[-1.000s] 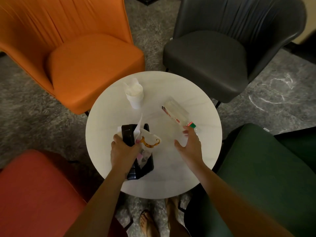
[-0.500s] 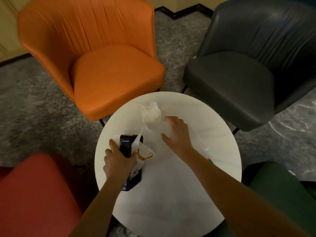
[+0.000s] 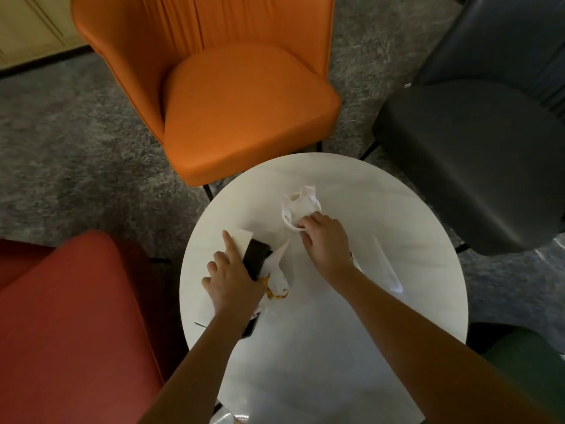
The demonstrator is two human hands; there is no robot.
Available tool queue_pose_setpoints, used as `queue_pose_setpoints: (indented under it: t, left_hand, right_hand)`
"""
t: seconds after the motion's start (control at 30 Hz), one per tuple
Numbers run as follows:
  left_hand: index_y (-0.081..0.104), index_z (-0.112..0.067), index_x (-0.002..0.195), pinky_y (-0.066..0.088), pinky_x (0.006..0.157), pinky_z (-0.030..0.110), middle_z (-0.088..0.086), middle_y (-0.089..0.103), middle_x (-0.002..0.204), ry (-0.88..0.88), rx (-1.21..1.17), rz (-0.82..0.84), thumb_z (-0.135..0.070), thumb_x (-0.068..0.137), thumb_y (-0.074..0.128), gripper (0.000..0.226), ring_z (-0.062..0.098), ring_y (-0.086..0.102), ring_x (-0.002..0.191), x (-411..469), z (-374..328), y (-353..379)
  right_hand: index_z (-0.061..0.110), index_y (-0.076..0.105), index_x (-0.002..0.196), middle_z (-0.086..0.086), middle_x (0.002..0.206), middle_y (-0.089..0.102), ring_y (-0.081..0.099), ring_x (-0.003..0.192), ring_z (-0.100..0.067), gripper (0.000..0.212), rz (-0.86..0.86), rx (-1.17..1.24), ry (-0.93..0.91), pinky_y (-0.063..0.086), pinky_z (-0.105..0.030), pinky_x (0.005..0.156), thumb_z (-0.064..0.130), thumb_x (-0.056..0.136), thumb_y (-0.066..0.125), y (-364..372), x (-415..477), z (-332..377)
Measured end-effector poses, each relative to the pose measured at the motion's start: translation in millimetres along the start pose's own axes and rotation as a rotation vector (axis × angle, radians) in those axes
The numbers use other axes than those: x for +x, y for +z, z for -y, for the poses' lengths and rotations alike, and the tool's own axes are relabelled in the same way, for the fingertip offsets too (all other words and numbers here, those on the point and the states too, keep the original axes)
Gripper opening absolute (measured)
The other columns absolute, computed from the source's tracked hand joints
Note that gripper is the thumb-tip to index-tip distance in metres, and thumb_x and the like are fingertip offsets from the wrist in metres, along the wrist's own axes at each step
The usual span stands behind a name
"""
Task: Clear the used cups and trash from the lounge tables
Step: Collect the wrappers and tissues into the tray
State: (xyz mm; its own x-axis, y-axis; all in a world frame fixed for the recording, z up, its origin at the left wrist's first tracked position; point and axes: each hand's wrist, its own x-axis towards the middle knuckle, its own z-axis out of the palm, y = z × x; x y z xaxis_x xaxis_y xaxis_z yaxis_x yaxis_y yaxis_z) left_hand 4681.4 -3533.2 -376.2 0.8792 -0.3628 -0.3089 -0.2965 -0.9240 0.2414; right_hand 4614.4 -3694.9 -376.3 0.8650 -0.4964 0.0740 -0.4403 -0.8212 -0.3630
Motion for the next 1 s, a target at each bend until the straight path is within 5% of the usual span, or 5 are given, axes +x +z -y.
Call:
queue_pose_setpoints:
  t: [0.27,0.57,0.83,1.0]
  left_hand:
    - [-0.023,-0.018,0.14,0.042,0.077,0.039,0.008,0.04,0.116,-0.021,0.209,0.017,-0.048,0.072,0.069,0.119,0.026,0.047,0.099,-10,-14,7]
    - [-0.013,-0.019,0.144,0.042,0.081,0.046,0.015,0.041,0.121,0.021,0.069,-0.011,-0.049,0.071,0.071,0.115,0.033,0.046,0.108,-16,1,-6]
    - [-0.012,-0.019,0.145,0.041,0.083,0.049,0.016,0.041,0.121,0.09,-0.004,-0.004,-0.044,0.071,0.073,0.115,0.035,0.044,0.109,-34,-9,-1]
    - [-0.012,-0.02,0.145,0.04,0.085,0.05,0.016,0.04,0.124,0.081,-0.016,0.025,-0.043,0.071,0.073,0.115,0.035,0.043,0.112,-37,-9,6]
  right_hand:
    - [0.005,0.064,0.079,-0.012,0.076,0.063,0.056,0.061,-0.03,0.007,-0.085,0.036,0.004,0.039,-0.032,0.059,0.001,0.074,0.067,-6,-28,-5]
    - [0.009,0.065,0.071,-0.009,0.074,0.064,0.061,0.058,-0.027,0.024,-0.14,0.025,-0.042,0.048,-0.031,0.058,-0.001,0.056,0.08,-11,-86,-10]
    - [0.009,0.066,0.089,-0.013,0.093,0.067,0.067,0.076,-0.027,0.039,-0.181,0.002,0.006,0.05,-0.032,0.064,0.004,0.055,0.082,-10,-138,-7]
    - [0.011,0.045,0.113,-0.018,0.11,0.059,0.062,0.096,-0.032,0.062,-0.303,0.109,0.117,0.047,-0.036,0.07,0.012,0.061,0.08,-18,-150,-15]
